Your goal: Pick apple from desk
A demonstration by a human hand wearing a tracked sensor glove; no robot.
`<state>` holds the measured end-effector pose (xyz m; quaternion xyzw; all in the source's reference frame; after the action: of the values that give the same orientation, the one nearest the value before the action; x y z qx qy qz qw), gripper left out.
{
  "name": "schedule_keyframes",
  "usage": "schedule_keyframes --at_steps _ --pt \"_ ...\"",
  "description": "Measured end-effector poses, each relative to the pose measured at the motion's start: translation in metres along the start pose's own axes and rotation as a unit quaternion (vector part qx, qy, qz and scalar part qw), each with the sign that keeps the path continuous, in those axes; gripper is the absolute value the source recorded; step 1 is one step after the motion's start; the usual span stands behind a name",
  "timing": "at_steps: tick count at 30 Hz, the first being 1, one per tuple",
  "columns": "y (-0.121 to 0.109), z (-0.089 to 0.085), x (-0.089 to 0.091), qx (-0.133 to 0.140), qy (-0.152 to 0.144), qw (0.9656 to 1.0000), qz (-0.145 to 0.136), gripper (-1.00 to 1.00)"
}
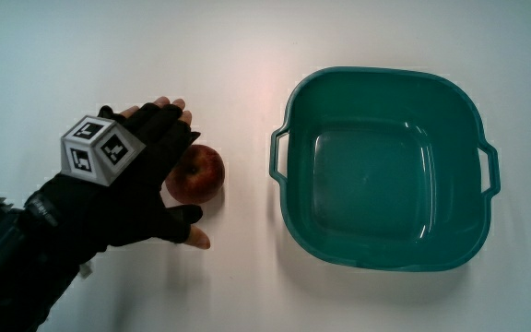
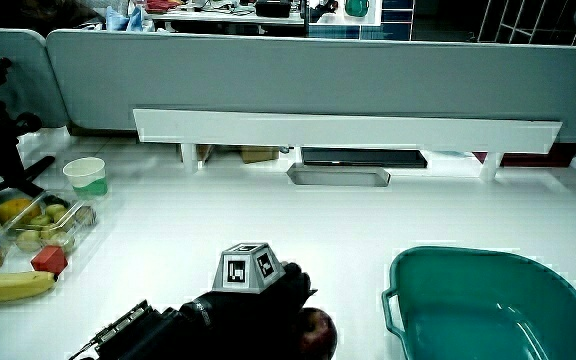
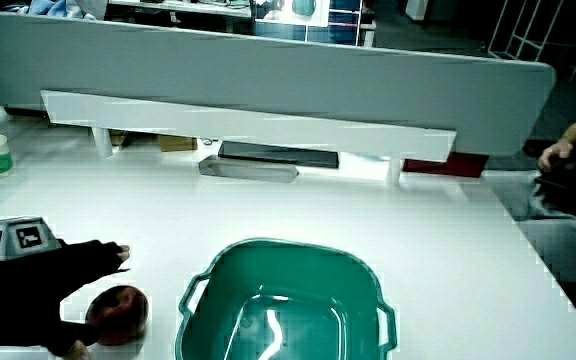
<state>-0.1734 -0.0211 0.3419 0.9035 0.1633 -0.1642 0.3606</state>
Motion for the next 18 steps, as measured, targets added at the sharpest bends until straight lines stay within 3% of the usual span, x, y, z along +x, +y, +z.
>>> schedule_keyframes --at_steps 2,3,4,5,18 --pt "0.006 -0.005 -0.002 -0.018 -0.023 0.9992 0.026 0.00" --pt "0.008 -0.004 0.001 -0.012 0.000 0.9999 0.011 0.00" --pt "0.011 -0.007 -0.001 -0.010 -0.014 0.9998 0.006 0.00" --pt "0.013 -0.006 0.001 -0.012 0.000 0.9999 0.002 0.00" --pt "0.035 -0.013 0.000 -0.022 0.005 0.9996 0.015 0.00"
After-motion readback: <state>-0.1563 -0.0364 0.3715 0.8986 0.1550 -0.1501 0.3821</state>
